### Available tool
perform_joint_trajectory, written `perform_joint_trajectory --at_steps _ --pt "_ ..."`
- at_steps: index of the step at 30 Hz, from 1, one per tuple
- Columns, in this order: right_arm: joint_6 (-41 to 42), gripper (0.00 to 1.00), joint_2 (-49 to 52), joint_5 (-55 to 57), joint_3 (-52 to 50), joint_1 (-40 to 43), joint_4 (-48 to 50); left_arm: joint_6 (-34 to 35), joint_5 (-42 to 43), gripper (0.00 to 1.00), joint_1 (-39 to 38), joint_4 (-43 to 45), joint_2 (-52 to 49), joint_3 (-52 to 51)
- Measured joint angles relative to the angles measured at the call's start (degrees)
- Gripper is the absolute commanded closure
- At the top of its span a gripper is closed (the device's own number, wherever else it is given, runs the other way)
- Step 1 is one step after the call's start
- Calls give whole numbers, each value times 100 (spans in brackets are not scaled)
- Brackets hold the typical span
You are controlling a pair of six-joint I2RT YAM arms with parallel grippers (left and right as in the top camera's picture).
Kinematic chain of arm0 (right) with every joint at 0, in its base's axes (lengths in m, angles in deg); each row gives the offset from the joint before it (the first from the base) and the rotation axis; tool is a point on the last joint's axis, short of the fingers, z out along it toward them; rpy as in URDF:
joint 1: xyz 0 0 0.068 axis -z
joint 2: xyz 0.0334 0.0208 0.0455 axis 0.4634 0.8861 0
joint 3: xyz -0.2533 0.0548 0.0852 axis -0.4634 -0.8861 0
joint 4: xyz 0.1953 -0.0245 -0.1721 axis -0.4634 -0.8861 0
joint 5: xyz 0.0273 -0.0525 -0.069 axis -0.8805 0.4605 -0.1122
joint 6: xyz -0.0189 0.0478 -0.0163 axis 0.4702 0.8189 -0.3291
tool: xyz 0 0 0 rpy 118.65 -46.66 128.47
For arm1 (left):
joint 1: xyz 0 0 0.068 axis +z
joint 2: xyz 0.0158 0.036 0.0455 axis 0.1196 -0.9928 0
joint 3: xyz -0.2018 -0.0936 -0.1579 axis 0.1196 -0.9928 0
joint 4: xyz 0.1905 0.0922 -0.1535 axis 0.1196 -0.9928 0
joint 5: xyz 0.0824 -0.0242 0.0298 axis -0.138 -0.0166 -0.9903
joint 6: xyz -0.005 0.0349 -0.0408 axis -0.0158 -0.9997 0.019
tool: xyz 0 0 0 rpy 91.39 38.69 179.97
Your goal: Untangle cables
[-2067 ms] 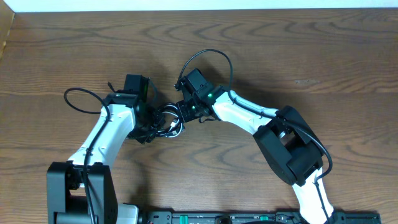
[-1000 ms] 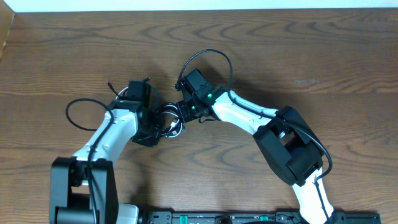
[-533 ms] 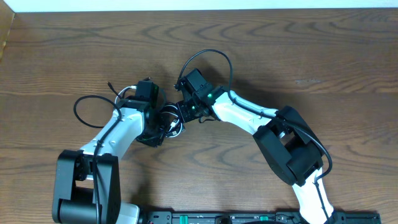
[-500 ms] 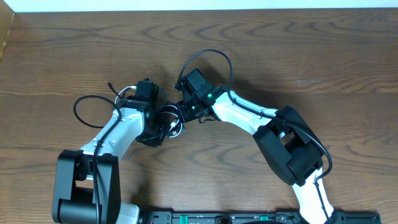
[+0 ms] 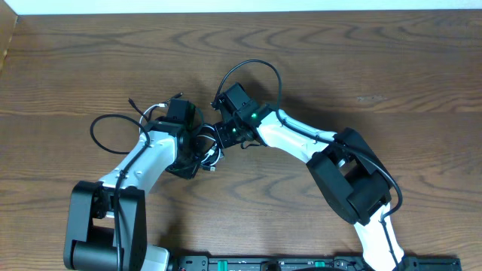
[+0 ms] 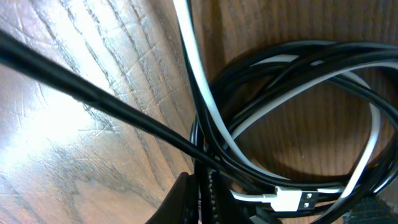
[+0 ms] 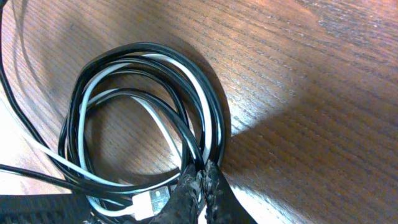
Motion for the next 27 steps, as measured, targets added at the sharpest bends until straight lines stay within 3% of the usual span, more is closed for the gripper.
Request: perform_joint_trajectory --at_steps 13,22,27 --pt "-48 98 -2 205 0 -11 -22 -1725 -175 92 0 -271 0 -2" --pt "-48 98 -2 254 0 -11 -31 -1978 -822 86 0 -946 0 -13" --pt "-236 94 -2 299 0 -11 -37 -2041 -1119 77 0 -1163 -2 -13"
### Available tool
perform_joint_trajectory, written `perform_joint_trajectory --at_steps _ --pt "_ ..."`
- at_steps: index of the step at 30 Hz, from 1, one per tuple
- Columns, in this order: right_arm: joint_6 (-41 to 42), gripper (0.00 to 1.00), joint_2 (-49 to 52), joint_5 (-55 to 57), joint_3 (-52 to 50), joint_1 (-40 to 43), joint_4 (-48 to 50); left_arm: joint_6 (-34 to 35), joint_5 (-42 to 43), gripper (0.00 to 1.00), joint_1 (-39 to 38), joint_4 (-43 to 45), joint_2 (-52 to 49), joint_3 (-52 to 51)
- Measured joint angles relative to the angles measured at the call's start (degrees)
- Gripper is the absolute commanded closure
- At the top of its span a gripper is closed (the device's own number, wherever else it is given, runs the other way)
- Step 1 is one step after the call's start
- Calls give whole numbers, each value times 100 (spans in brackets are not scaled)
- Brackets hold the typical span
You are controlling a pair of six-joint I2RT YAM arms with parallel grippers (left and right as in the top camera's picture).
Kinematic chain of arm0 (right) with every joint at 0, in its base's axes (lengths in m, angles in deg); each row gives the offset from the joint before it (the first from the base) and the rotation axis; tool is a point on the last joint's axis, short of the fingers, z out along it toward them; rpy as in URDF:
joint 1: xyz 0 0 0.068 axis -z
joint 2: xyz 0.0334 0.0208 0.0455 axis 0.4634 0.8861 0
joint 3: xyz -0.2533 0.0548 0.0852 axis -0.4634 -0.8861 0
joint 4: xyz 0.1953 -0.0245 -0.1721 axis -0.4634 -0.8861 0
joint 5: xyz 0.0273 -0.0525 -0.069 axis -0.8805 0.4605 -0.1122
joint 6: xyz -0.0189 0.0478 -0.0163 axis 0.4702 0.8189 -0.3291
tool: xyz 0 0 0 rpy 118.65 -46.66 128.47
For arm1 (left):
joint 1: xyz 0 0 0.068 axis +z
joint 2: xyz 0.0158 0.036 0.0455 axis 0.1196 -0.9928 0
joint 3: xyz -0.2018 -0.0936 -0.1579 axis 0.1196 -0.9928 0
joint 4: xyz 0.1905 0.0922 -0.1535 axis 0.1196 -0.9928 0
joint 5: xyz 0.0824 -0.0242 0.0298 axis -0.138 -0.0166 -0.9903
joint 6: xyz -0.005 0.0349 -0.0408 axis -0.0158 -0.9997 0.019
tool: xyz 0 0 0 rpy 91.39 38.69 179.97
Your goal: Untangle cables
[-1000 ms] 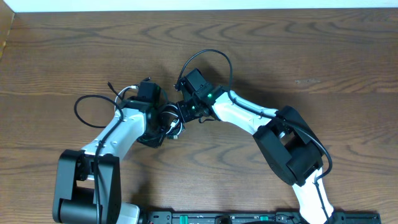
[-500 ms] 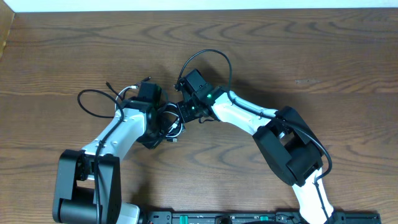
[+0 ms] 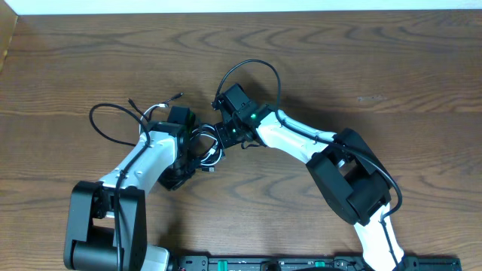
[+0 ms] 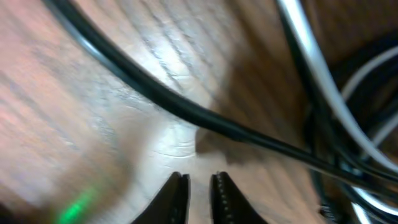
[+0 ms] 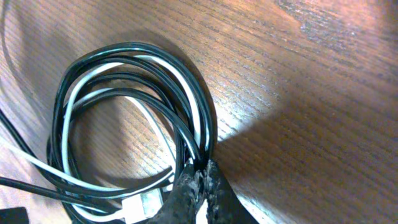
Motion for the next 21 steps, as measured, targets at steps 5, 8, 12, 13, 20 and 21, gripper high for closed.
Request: perform_joint_trajectory --at_steps 5,8,12,13,20,21 --pt "-278 92 0 295 0 0 -2 -2 -111 77 66 -133 0 0" --pt "-439 89 -2 520 9 -7 -4 -44 -131 76 175 -155 0 0" --pt "-632 83 -2 844 33 -22 -2 -262 -114 76 345 -122 0 0" --pt "-673 82 -2 931 35 -22 0 -354 -72 76 396 -98 0 0" --pt "-1025 70 -13 1596 44 2 72 -1567 647 67 697 466 0 0" --pt "-1095 69 -13 1670 44 17 105 -1777 800 65 717 549 0 0"
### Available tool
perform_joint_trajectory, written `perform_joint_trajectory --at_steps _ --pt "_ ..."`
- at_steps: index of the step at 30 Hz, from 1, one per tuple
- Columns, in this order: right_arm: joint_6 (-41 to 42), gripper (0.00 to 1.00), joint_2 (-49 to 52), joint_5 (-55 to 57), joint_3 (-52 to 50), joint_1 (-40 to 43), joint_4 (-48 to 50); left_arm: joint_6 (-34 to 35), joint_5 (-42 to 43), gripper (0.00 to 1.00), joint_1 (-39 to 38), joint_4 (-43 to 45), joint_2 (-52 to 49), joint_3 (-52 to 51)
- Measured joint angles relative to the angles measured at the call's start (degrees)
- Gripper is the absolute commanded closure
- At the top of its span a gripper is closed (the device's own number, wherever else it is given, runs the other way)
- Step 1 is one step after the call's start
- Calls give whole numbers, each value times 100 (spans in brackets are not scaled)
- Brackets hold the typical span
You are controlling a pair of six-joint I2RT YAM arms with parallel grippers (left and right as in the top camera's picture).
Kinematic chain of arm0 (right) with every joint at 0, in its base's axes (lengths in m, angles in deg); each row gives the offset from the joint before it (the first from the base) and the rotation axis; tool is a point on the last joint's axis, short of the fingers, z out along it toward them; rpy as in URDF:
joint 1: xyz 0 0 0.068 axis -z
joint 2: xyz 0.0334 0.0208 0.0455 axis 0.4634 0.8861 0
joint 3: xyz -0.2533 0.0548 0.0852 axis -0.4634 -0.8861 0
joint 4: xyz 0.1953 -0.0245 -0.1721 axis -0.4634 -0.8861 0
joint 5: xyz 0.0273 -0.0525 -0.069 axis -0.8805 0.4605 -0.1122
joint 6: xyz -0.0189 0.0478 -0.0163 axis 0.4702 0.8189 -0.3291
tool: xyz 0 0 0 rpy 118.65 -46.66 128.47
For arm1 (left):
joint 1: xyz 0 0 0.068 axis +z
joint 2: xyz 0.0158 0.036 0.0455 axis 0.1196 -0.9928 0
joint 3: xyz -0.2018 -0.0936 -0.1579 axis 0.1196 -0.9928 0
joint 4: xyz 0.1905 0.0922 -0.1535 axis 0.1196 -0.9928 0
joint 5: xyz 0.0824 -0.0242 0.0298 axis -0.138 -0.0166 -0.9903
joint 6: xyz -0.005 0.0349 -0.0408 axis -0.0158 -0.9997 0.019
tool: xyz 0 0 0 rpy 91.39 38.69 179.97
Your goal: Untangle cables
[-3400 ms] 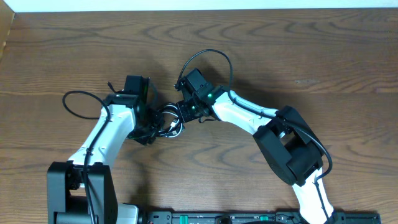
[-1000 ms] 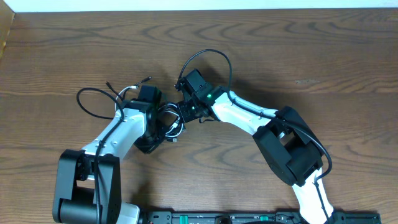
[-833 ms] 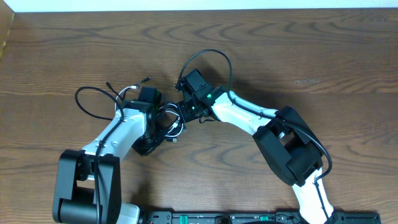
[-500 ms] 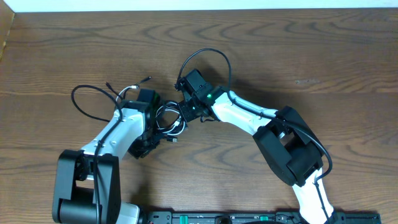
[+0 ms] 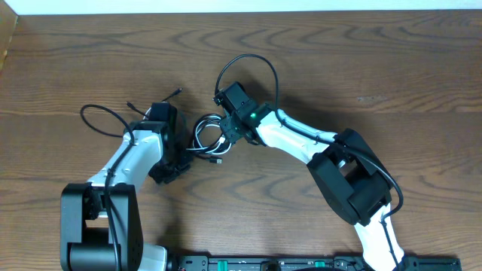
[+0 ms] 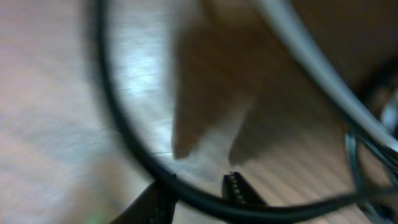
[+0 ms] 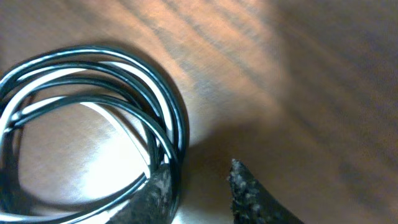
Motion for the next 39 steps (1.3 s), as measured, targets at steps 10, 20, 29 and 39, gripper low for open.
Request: perform_joint_trajectory --at_steps 10,20,29,39 --pt "-286 44 15 -772 286 564 -361 -1711 1381 56 13 -103 -4 415" --pt "-341 37 24 -3307 538 756 -494 -1545 1550 56 13 476 -4 595" --pt "-205 55 68 -3095 538 470 -780 -723 1565 55 13 1670 -4 15" --pt "2 51 90 -2736 535 380 -1032 -529 890 55 13 2090 -4 -173"
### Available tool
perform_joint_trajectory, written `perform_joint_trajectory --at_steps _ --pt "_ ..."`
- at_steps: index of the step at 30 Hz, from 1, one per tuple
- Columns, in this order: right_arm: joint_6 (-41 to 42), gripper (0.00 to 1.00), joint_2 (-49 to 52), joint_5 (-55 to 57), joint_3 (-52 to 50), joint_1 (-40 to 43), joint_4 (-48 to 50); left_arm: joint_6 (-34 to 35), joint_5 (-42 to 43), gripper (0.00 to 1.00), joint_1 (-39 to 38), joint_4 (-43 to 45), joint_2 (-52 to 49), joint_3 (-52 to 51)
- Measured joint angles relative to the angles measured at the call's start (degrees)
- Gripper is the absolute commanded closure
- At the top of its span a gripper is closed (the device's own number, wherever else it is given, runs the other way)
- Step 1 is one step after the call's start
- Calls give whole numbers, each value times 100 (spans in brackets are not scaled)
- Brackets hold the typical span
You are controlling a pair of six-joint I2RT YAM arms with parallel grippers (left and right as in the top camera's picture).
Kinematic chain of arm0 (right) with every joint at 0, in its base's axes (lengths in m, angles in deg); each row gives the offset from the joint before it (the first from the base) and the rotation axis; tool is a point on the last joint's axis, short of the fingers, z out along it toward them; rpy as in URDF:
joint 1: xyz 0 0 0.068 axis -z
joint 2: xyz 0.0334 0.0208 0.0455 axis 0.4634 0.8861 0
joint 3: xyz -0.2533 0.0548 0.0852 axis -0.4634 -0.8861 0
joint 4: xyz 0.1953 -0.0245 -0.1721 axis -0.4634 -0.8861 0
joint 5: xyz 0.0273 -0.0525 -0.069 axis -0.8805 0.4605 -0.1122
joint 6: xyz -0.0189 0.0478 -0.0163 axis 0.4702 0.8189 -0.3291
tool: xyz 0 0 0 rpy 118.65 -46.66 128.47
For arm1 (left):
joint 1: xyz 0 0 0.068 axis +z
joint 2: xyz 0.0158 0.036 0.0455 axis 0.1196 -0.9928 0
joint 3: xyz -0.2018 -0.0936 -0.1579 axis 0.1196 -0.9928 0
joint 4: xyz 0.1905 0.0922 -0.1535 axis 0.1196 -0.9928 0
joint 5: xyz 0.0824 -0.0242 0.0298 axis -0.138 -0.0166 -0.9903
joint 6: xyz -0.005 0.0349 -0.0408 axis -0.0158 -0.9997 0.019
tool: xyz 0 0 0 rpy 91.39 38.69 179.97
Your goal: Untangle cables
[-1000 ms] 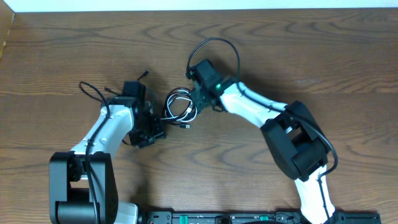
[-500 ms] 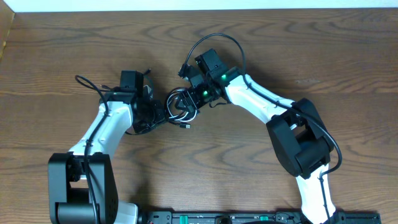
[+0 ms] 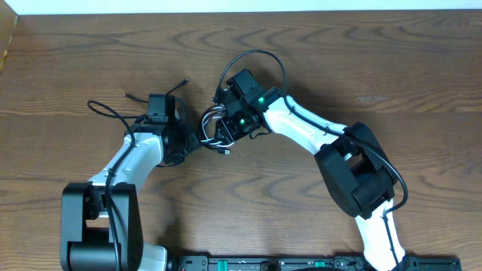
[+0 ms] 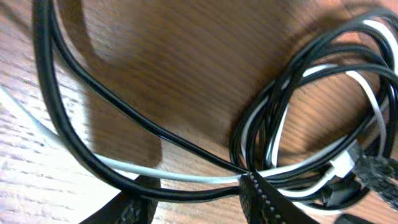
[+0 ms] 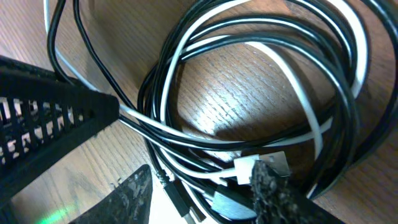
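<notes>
A tangle of black and white cables (image 3: 215, 129) lies coiled mid-table, between my two grippers. In the left wrist view the coil (image 4: 281, 93) is up to the right, and my left gripper (image 4: 198, 202) stands open astride one black strand (image 4: 199, 191) that runs out of it. My right gripper (image 5: 202, 196) is open too, low over the coil (image 5: 168, 81), with the white USB plug (image 5: 261, 165) and a black plug between its fingers. Overhead, the left gripper (image 3: 184, 143) is left of the coil and the right gripper (image 3: 230, 128) on its right side.
A black cable loop (image 3: 92, 108) trails out to the left of the left wrist, with loose plug ends near it. Another black loop (image 3: 260, 53) arcs above the right wrist. The left gripper's finger (image 5: 43, 124) shows close by in the right wrist view. Bare wood lies all around.
The left wrist has moved farther up the table, its jaws still astride a black strand. My right gripper, then open beside the coil's rim, now stands wider open over its plug ends.
At first both grippers were shut on strands of the coil. Then the left had let go and sat just off the coil while the right still held. Later both were open. Now both stand wide open at the coil, which has shifted slightly up the table.
</notes>
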Motion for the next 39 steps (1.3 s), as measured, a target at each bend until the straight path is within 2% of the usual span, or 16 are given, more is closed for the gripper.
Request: perform_joint_trajectory --at_steps 20,25,34,39 --pt "295 48 -66 994 -181 -96 -260 68 -232 54 0 197 0 -7" --pt "452 41 -94 960 -181 -46 -404 85 -232 55 0 195 0 -7" --pt "22 40 -15 -1443 -247 68 -656 85 -251 55 0 195 0 -7" --pt "-175 39 2 -2024 -258 -7 -767 85 -251 55 0 197 0 -7"
